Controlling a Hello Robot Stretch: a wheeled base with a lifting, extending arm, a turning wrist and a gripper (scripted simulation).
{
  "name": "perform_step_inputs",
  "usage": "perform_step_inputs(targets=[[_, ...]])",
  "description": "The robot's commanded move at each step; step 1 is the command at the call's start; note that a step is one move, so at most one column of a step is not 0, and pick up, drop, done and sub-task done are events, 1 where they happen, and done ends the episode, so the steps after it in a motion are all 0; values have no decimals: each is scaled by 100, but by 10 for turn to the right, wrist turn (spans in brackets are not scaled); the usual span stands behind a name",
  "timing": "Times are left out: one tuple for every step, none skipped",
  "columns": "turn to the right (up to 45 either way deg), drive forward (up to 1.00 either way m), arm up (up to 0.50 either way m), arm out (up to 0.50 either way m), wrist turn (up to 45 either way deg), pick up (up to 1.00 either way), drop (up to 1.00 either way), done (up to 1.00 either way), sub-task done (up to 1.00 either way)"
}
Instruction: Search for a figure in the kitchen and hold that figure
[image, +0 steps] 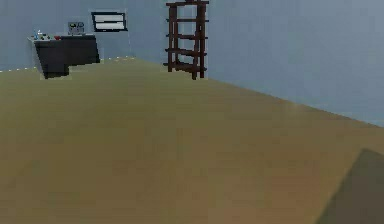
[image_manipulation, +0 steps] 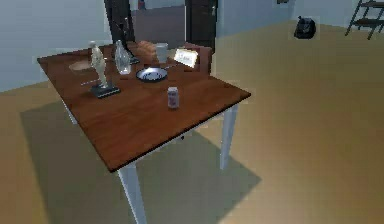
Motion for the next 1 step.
perform_step_inputs(targets=[[0, 45, 0, 0, 0, 0, 0, 0, 0]])
